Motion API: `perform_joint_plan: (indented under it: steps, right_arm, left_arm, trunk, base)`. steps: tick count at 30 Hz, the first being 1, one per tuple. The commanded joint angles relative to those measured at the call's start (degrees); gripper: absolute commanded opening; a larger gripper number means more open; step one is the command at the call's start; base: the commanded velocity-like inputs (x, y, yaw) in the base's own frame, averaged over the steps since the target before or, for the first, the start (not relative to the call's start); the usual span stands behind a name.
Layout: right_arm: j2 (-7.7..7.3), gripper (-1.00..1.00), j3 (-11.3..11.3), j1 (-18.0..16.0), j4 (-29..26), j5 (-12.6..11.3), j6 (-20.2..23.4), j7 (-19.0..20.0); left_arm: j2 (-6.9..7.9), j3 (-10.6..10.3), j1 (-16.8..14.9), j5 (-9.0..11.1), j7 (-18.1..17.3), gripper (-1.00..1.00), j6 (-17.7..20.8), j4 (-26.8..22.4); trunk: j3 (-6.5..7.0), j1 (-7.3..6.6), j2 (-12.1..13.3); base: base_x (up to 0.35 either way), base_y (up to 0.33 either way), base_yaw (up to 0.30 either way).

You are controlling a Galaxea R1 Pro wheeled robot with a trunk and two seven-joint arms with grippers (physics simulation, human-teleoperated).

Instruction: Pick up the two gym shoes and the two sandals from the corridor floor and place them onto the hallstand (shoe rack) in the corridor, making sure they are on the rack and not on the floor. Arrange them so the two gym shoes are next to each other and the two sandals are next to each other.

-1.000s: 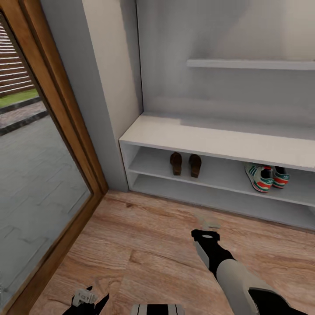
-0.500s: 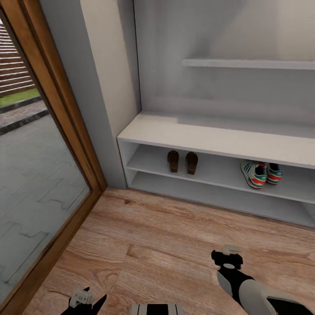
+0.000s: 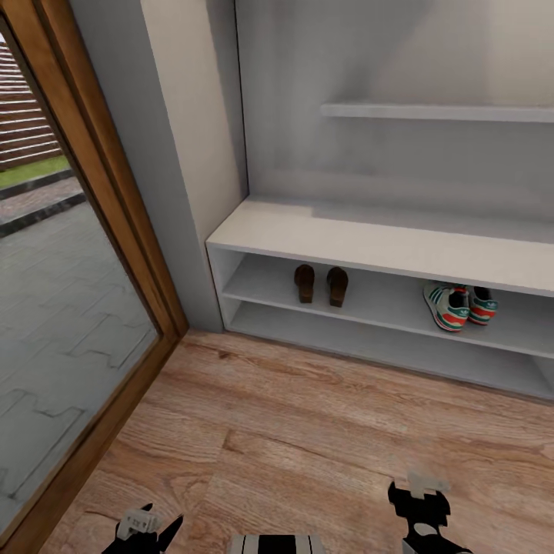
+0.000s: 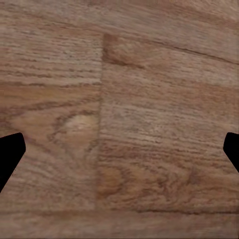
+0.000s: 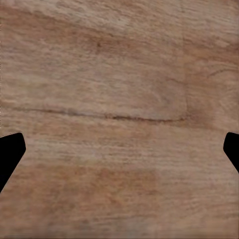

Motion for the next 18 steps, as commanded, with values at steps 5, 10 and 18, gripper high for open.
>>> perform_joint_plan:
  steps: [5,10,18]
  right_arm:
    - [0.04,1.00,-0.53,0.99,0.11,1.56,-2.36,-0.16]
    - [0.01,1.00,-0.55,1.30,0.15,1.75,-3.08,-0.16]
    - [-0.06,1.00,-0.55,1.76,0.10,1.74,-3.28,-0.16]
  left_arm:
    - [0.26,3.03,0.05,-0.63,-0.35,1.00,-0.50,-0.20]
    - [0.40,4.30,0.08,-0.71,-0.39,1.00,-0.53,-0.17]
    - [0.44,4.66,0.09,-0.76,-0.40,1.00,-0.55,-0.10]
  trunk:
    - [-0.04,-0.01,-0.02]
    - [-0.04,-0.01,-0.02]
    - [0.06,-0.01,-0.02]
  base:
    - [0.000,0.000,0.000]
    - [0.000,0.000,-0.019]
    - [0.000,0.000,-0.171]
